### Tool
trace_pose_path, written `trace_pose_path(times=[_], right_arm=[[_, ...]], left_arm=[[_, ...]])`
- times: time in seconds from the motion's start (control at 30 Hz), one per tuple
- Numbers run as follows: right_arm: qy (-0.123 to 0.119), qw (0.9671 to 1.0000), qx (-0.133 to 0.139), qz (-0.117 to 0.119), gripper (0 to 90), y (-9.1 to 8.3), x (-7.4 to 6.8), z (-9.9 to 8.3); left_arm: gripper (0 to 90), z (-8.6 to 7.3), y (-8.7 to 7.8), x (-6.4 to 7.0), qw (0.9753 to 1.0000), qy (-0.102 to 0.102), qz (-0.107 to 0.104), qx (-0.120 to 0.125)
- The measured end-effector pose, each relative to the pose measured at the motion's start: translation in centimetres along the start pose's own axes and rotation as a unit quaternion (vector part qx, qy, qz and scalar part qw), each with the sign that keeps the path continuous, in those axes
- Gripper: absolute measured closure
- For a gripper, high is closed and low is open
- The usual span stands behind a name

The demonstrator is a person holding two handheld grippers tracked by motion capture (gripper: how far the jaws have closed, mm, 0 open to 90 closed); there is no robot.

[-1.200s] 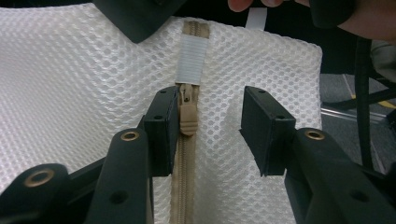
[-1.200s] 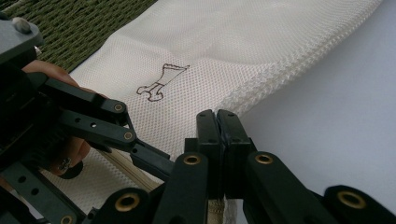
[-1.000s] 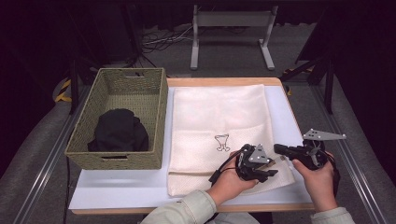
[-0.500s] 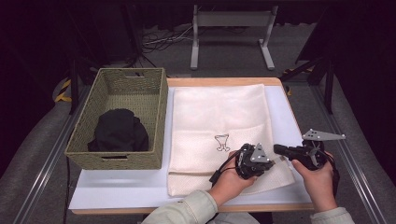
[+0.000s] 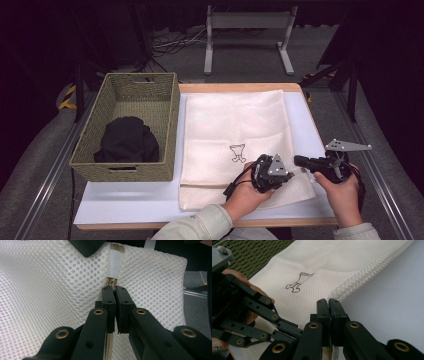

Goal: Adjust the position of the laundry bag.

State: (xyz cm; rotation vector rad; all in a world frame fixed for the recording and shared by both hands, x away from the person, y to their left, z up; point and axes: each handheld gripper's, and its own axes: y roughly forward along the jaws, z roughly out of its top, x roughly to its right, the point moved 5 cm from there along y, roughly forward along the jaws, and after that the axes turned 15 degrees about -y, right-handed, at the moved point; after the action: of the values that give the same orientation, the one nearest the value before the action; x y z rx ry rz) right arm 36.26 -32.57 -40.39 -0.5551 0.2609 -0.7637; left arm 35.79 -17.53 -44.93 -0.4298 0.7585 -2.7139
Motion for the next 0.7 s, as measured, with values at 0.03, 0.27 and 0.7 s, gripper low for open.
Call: trace_pose_path(times=[0.03, 0.27, 0.7], right_arm=[[0.001, 1.0, 0.0, 0.001, 86.5, -0.03, -0.02, -0.03], [0.009, 0.9999, 0.0, 0.011, 81.7, -0.04, 0.01, -0.3], [0.022, 0.9992, 0.002, 0.034, 67.2, -0.87, -0.38, -0.71]], left_arm=[[87.3, -0.01, -0.06, 0.04, 1.0, -0.001, 0.001, 0.0], [87.3, 0.07, -0.45, 0.09, 1.0, 0.0, 0.005, 0.005], [87.3, 0.31, -0.98, -0.13, 0.9998, 0.0, 0.011, 0.018]])
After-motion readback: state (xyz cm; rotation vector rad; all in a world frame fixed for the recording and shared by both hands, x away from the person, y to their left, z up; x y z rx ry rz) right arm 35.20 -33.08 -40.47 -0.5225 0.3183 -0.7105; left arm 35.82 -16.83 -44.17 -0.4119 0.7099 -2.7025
